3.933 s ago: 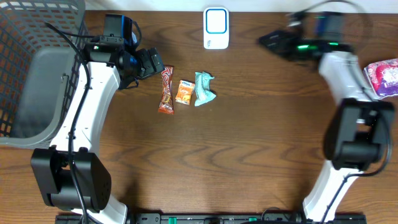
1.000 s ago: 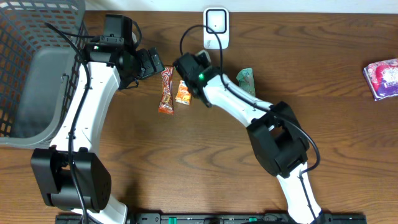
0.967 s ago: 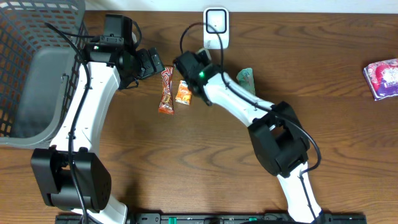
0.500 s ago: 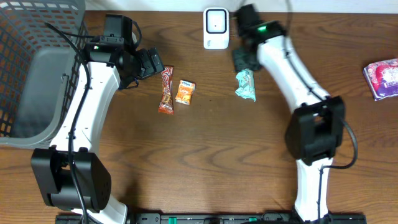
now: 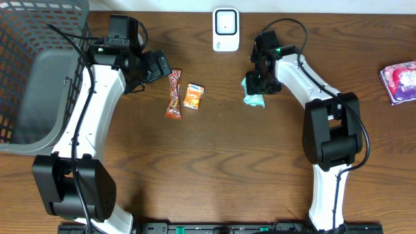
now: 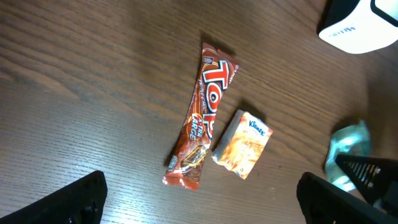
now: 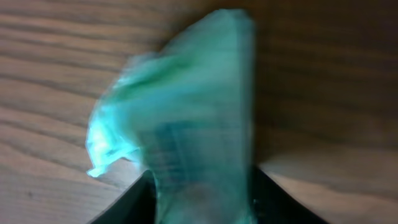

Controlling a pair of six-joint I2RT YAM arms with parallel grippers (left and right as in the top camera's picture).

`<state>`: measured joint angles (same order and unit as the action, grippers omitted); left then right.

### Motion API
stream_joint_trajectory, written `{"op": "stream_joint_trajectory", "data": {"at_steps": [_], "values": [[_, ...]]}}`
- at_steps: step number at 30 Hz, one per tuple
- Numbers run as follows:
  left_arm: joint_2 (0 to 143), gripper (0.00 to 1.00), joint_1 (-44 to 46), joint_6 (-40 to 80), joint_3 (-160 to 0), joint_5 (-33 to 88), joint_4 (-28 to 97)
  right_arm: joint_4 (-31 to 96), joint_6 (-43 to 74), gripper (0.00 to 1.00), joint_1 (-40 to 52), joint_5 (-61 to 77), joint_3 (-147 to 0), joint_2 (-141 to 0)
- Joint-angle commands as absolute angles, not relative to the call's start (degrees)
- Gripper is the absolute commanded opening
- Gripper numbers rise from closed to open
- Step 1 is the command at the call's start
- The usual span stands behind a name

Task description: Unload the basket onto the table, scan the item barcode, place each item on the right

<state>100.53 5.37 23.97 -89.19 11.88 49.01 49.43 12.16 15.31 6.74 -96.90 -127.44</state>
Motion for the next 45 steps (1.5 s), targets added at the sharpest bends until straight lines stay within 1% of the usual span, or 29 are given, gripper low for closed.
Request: {"op": "stream_joint_trajectory", "data": {"at_steps": [1,4,5,6,7,11,17,20,26,29,34,39,45], "values": [[100.8,0.98,5.3,23.7,-89.8,11.9,49.1,48.7,13.7,0.29,15.8,7.7,-96.0,-126.4],[100.8,0.98,5.3,23.7,-89.8,11.9,49.1,47.6,14.7,0.2,16.0,8.1,-96.4,-126.3],[100.8,0.98,5.3,23.7,-89.8,11.9,49.1,47.4,15.3,0.14,16.1,8.2,-96.7,-126.3],[100.8,0.98,5.3,23.7,-89.8,11.9,49.1,47.3,15.2,0.03,16.3,8.3,-97.1,-126.3],[100.8,0.98,5.3,23.7,-89.8,11.9,49.1,47.3,15.2,0.01,16.4,8.3,-97.5,-126.3],[100.8,0.98,5.3,23.7,-89.8,11.9,49.1,45.8,15.3,0.01,17.0,8.3,-99.5,-126.3],[100.8,0.98,5.3,23.7,-89.8,11.9,49.1,38.9,20.0,0.01,17.3,8.6,-106.5,-126.3],[100.8,0.98,5.3,23.7,-89.8,11.9,49.1,33.1,20.8,0.01,17.3,8.4,-109.5,-126.3],[100.8,0.98,5.3,23.7,-89.8,11.9,49.1,18.4,20.8,0.01,17.8,7.0,-109.6,-126.8],[100.8,0.98,5.3,23.7,-89.8,11.9,49.1,12.0,20.8,0.01,19.0,3.3,-109.6,-127.8],[100.8,0.98,5.3,23.7,-89.8,11.9,49.1,5.0,20.8,0.01,21.8,-2.8,-109.6,-131.4],[100.8,0.98,5.3,23.7,-89.8,11.9,49.1,3.2,20.8,0.01,23.6,-10.3,-109.6,-134.4],[100.8,0.98,5.3,23.7,-89.8,11.9,49.1,2.8,19.1,0.01,22.9,-12.9,-109.8,-131.3]]}}
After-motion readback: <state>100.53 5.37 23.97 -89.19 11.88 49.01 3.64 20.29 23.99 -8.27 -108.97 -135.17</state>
